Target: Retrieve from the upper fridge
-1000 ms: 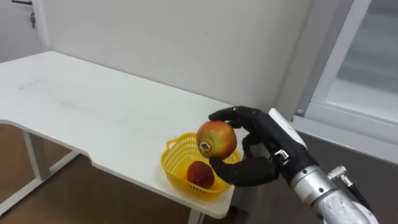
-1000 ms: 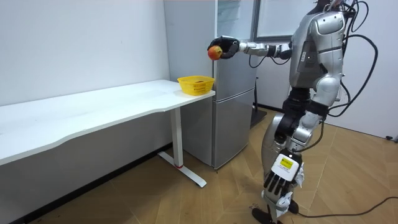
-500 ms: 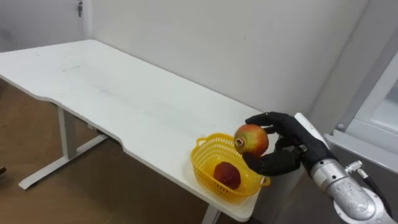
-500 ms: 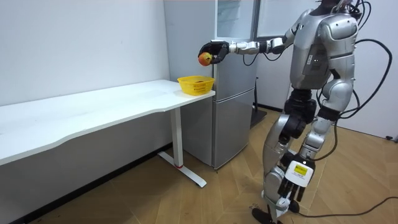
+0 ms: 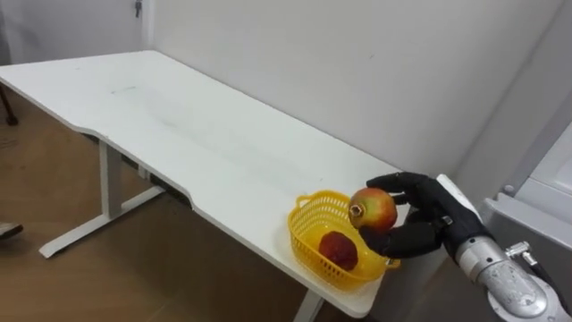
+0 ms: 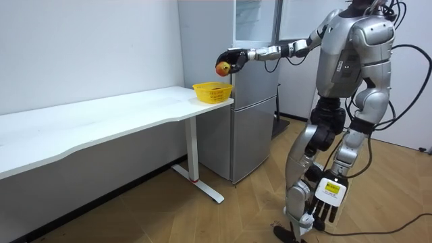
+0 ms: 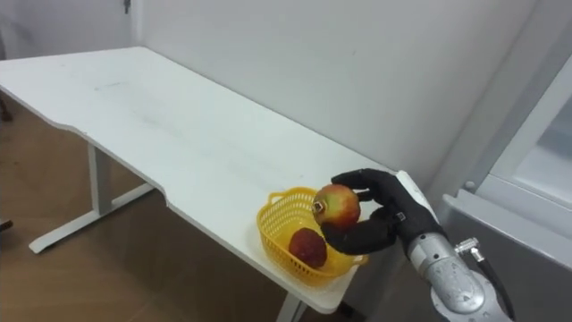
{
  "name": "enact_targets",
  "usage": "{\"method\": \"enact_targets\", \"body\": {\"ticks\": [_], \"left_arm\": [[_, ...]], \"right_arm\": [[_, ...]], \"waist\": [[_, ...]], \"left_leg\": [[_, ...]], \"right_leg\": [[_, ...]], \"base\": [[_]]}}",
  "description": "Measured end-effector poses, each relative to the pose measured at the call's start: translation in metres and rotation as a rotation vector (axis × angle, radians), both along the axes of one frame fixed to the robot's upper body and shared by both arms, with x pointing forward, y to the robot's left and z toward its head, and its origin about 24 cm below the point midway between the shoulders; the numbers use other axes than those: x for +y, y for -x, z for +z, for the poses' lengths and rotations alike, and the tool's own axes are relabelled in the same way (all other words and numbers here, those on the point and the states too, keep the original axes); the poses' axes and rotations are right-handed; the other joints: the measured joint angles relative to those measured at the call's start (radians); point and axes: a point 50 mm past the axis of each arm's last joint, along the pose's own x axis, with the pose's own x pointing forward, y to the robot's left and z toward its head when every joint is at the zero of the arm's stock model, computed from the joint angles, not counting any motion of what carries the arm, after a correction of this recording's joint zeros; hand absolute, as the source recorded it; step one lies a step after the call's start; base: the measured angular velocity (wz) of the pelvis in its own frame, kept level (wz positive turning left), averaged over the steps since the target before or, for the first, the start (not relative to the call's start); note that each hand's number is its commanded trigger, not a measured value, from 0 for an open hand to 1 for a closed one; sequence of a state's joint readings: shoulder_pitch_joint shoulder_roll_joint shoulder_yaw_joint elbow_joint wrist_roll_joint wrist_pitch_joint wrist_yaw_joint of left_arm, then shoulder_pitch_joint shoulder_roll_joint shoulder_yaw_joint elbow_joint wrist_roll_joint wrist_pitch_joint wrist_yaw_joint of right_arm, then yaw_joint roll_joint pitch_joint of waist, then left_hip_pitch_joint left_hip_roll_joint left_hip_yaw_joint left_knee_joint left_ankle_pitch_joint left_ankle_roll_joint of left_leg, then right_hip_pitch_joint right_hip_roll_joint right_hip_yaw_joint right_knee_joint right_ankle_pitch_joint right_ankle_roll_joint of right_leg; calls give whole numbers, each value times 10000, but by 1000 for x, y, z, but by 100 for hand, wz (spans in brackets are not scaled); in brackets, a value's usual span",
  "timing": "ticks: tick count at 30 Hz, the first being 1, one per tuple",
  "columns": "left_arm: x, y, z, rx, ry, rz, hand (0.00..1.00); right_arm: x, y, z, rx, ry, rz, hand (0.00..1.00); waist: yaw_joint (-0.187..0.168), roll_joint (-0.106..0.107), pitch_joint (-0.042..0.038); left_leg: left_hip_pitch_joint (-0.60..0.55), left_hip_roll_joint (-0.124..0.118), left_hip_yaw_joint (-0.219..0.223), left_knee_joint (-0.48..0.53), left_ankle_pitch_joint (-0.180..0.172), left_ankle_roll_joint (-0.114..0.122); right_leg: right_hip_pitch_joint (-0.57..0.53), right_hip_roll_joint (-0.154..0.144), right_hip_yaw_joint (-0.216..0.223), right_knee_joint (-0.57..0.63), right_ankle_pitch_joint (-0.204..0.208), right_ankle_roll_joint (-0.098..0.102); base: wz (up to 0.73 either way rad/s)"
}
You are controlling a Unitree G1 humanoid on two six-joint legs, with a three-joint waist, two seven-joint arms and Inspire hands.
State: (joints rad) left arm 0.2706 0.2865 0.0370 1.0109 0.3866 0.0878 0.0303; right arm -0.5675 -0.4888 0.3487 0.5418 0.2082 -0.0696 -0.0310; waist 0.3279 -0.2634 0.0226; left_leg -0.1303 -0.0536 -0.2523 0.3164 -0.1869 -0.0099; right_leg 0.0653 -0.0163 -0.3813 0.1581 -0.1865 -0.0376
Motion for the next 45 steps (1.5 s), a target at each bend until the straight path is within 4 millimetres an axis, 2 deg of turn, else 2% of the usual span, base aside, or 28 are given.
{"method": "enact_targets", "body": {"ticks": [6,10,15,33,36,43,45], "left_arm": [[0,-3,1,-115,0,-41,0],[0,-4,1,-132,-2,-51,0],[0,-5,1,-157,-5,-67,0],[-1,-14,4,-593,-54,-216,0],[-1,-16,4,-621,-59,-223,0],[1,-15,3,-474,-178,-24,0],[3,-15,3,-522,-326,85,0]], "right_arm": [[-2,0,-6,323,127,-84,0],[-2,-5,0,200,176,-87,0],[-2,-6,-2,338,236,-55,0],[-6,-5,-9,735,510,63,0],[-4,-5,-7,658,452,125,0],[8,-6,10,-85,-136,462,0],[9,-6,15,-290,-270,467,0]], "waist": [[111,-77,30],[115,-91,45],[128,-136,77],[155,-29,165],[160,-15,149],[16,154,19],[-24,178,24]], "left_leg": [[-27,0,-2,-79,1,1],[-78,0,-1,-126,3,4],[-70,7,-17,-167,1,3],[-190,-45,-65,-40,-4,9],[-181,-37,-15,-45,-11,20],[59,14,191,-138,-8,34],[180,38,219,-187,-8,34]], "right_leg": [[-48,3,28,-64,-1,0],[-121,-3,-15,-56,-1,1],[-121,-2,-35,-54,-1,1],[-170,-24,-49,-48,-1,2],[-185,-12,40,-53,0,1],[-100,-11,224,-48,5,7],[1,-9,243,-60,5,7]], "base": [[0],[0],[0],[0],[-5],[-10],[-2]]}}
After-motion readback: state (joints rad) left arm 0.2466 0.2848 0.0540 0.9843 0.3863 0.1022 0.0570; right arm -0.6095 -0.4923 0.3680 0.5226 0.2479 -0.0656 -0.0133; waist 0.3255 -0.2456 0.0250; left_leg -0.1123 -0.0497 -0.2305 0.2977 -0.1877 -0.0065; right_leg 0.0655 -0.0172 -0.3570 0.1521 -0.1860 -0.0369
